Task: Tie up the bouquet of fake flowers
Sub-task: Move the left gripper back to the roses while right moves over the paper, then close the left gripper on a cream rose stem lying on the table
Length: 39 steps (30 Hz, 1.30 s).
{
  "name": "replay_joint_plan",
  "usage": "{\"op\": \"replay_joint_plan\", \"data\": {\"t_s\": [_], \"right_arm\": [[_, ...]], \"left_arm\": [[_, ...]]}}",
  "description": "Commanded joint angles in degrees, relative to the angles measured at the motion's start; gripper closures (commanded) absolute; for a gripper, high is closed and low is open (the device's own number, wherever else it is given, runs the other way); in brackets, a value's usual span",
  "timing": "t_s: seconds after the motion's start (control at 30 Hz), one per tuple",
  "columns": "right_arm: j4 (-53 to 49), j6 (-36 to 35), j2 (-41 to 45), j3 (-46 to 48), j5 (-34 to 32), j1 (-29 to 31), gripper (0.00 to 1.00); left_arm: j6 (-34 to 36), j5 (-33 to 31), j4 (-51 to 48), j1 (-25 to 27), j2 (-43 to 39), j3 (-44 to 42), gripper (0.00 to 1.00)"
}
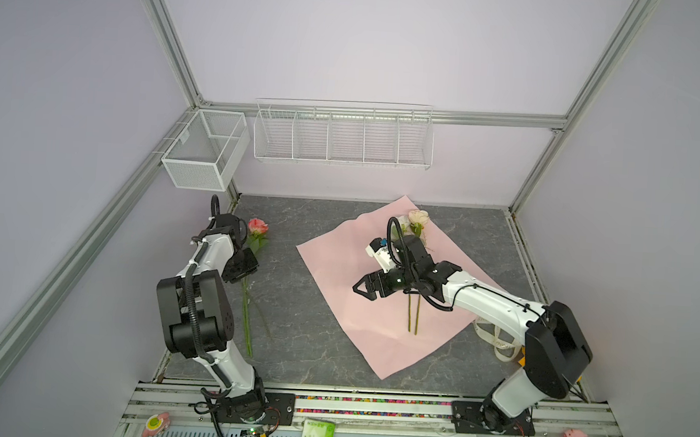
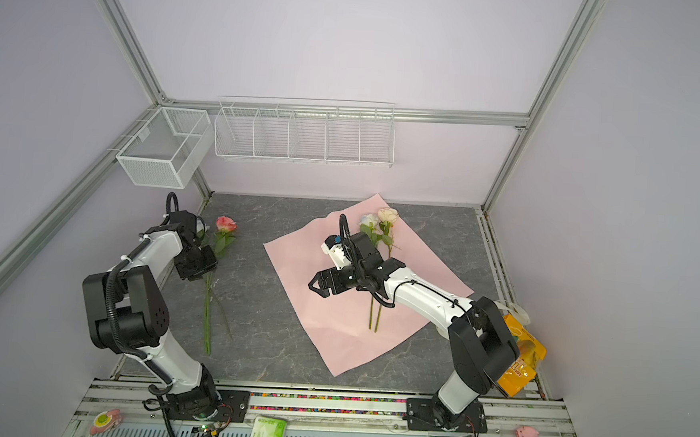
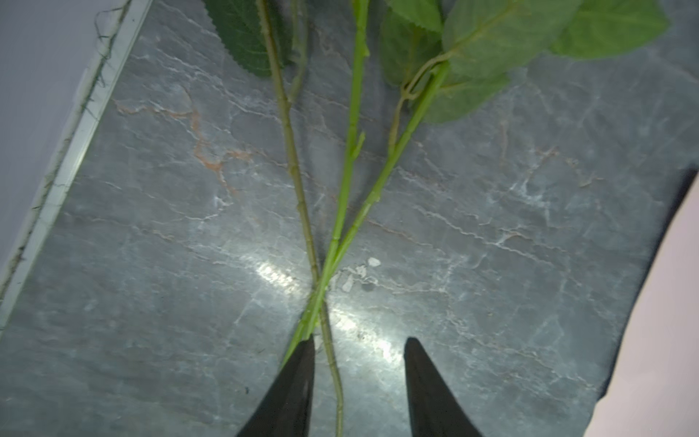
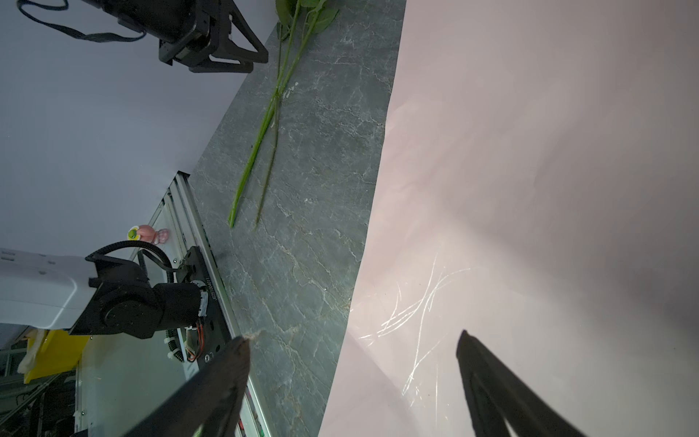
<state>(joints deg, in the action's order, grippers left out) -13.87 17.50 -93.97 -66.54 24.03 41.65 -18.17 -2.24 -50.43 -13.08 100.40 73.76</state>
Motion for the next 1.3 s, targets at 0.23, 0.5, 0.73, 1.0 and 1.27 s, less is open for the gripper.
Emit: {"op": "replay_joint_plan", "data": {"t_s": [0.23,0.5,0.73,1.0,1.27], "right_arm": [[-0.3,-2.1,-3.3,-1.3,2.2,0.2,0.11],[0.0,-1.9,-3.9,-1.3,2.2,0.1,0.11],[-0.5,-2.3,-4.0,-1.5,2.0,0.1,0.11],[-0.8,-1.8,-4.6,-1.6,1.9,0.1,0.11],[-0.8,-1.6,-4.7,-2.2,1.9,0.1,0.11]], "left_arm": [[5.0,-1.0,-5.0,-1.7,11.7,10.8,0.71],[5.6,1.5,-5.1,-4.1,17.4,16.2,0.72],[5.5,2.7,-5.3,-4.4,21.2,17.9,0.76],[4.7,4.5,-4.3,-4.4,18.7,17.1,0.74],[3.3,5.8,-1.3,-4.4,13.8,14.6,0.75]]}}
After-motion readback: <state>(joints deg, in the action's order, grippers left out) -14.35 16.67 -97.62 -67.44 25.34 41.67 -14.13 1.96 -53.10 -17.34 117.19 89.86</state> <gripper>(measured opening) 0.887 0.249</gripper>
